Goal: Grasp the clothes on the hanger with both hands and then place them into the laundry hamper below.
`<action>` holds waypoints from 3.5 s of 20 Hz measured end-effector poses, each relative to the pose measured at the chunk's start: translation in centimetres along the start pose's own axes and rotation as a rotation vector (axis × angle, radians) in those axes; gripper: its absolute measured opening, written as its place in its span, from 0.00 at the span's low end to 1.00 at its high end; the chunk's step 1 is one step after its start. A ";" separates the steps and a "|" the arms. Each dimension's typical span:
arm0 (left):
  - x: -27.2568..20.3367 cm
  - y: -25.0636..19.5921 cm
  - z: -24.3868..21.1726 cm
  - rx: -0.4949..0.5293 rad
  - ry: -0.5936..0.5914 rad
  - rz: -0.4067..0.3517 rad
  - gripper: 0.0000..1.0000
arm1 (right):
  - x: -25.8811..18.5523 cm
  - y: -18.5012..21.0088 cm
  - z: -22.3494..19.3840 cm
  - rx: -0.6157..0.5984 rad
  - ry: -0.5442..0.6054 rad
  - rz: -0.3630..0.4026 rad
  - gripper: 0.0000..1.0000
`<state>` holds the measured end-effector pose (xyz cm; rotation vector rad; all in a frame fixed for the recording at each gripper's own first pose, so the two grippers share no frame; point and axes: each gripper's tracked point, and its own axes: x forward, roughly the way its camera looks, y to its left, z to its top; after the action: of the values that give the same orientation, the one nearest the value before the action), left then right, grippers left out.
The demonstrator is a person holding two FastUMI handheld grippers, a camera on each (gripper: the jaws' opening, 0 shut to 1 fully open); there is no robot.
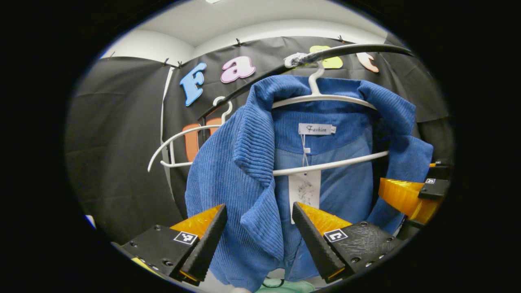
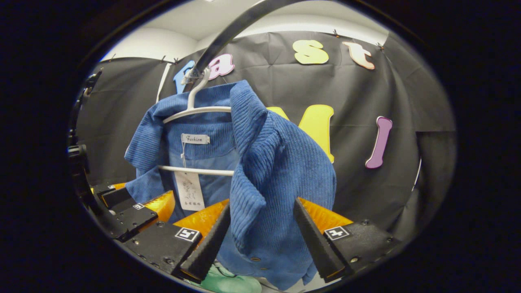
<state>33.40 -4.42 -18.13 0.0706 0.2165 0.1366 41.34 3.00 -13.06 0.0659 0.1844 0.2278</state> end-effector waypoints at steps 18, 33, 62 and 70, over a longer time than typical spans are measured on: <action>1.4 0.9 -0.7 -0.121 0.041 -0.094 0.01 | 0.5 1.4 0.2 0.409 -0.002 0.487 0.06; 0.6 8.0 11.9 -0.354 -0.203 -0.107 0.05 | -2.4 0.1 10.4 0.837 -0.180 0.854 0.05; 7.7 7.0 7.0 -0.603 0.119 -0.552 0.05 | 4.9 -13.8 7.4 1.344 -0.210 0.655 0.04; 7.5 10.8 -0.5 -0.713 0.215 -0.401 0.05 | 5.0 -9.2 2.4 1.257 -0.028 0.640 0.05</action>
<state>39.14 7.37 -19.22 -0.6974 0.3810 -0.1849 48.58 -4.89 -12.35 1.3905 0.2521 0.7206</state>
